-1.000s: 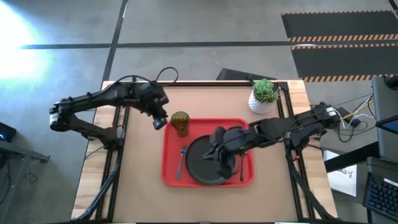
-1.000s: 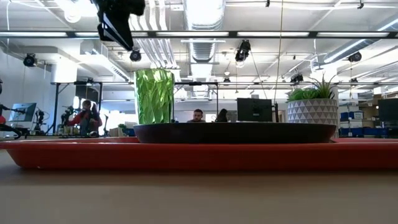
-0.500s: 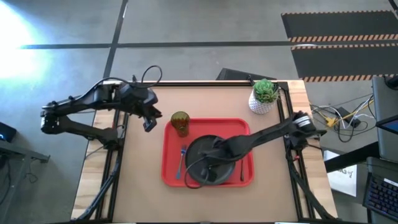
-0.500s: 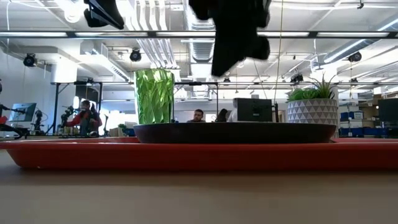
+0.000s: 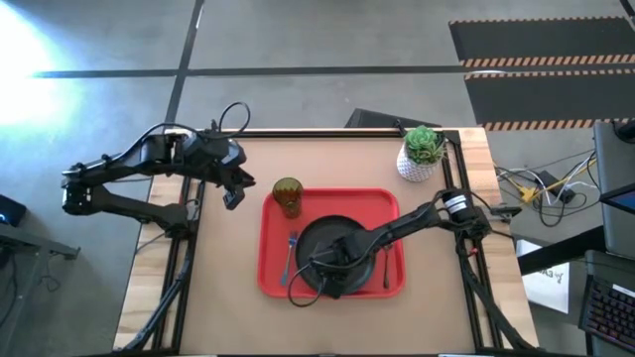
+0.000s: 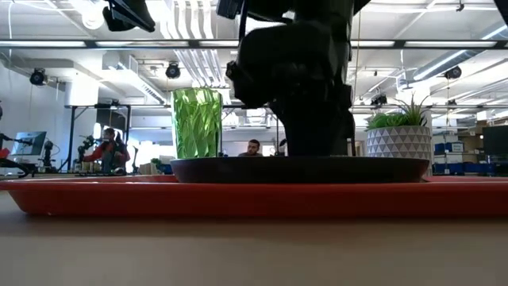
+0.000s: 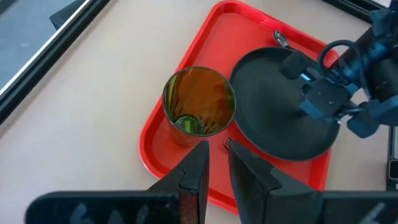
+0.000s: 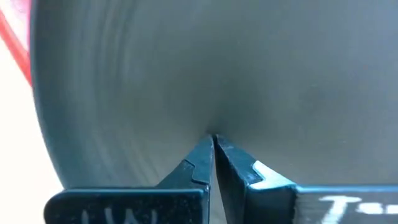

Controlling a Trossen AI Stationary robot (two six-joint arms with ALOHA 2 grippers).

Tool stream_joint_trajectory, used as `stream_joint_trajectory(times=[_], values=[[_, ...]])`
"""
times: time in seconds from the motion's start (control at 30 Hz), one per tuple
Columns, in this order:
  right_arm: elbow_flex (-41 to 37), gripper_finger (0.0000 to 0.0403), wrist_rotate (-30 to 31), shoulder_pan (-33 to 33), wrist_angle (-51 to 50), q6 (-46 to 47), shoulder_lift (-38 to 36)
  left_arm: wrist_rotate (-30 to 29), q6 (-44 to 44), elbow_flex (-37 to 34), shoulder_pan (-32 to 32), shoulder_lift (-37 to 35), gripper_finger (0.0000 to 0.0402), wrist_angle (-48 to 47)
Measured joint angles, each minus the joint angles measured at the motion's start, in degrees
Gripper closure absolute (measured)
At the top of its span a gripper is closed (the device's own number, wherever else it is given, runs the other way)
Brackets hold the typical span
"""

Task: Pick and place plate/cup/fork/spoon on tray
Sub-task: Adjust the set up tray

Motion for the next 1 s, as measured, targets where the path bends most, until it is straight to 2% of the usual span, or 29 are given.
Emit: stream_joint_trajectory(times=[0.33,0.63,0.87,1.0], values=[[0.0,0.0394,-0.3,1.4,-4.8,0.1,-3.2,0.0,0.0,0.0,0.0,1.7,0.0359,0.0],[0.0,0.0394,2.3,1.7,-8.7,-0.1,-5.4,-0.5,0.1,0.0,0.0,3.4,0.0359,0.1],[0.0,0.0394,2.2,1.7,-17.5,0.1,-5.4,-1.6,0.2,0.0,0.0,2.8,0.0359,0.2],[0.0,0.0394,2.3,1.7,-18.8,0.4,-5.4,-1.6,0.2,0.0,0.0,2.3,0.0359,0.3]])
